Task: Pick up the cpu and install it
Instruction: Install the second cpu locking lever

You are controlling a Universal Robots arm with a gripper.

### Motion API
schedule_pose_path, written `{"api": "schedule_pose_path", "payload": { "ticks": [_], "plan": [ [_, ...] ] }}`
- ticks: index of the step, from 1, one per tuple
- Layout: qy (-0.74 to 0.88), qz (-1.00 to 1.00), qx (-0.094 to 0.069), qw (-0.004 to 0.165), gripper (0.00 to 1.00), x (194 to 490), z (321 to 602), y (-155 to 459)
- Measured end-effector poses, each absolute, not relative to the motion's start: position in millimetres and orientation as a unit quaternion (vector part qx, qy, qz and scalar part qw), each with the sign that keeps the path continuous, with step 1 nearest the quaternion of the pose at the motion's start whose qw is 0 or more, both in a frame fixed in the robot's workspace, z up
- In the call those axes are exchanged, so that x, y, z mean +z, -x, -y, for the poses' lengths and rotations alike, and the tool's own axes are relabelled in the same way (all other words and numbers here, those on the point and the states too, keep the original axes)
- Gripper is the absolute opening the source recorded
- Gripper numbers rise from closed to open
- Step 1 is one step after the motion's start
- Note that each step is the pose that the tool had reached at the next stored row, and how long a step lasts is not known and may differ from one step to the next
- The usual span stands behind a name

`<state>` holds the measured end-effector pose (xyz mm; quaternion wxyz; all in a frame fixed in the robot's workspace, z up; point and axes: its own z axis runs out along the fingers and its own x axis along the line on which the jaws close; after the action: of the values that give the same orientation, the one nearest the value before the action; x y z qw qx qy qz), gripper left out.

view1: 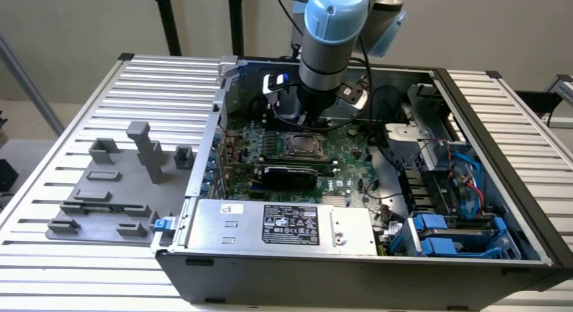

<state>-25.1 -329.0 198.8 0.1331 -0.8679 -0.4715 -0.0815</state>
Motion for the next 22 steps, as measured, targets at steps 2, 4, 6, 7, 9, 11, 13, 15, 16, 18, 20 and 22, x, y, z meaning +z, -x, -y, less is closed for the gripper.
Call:
{"api": "schedule_pose_path", "payload": {
  "ticks": [2,4,6,7,9,11,13,15,16,18,20,22],
  "plan": [
    [0.868,0.472,-0.081,0.133,0.11,199,329,25],
    [0.868,0.472,-0.081,0.133,0.11,199,329,25],
    [0.868,0.472,-0.081,0.133,0.11,199,329,25],
    [0.868,0.472,-0.082,0.133,0.11,199,329,25],
    [0.868,0.472,-0.081,0.133,0.11,199,329,25],
    [0.868,0.472,-0.082,0.133,0.11,199,329,25],
    [0.868,0.472,-0.081,0.133,0.11,199,329,25],
    [0.868,0.471,-0.081,0.133,0.11,201,329,25],
    [0.868,0.472,-0.081,0.133,0.11,203,330,25],
    [0.868,0.471,-0.081,0.133,0.11,205,332,25],
    [0.868,0.471,-0.081,0.133,0.11,205,335,25],
    [0.868,0.471,-0.081,0.133,0.11,206,339,25]
  ]
}}
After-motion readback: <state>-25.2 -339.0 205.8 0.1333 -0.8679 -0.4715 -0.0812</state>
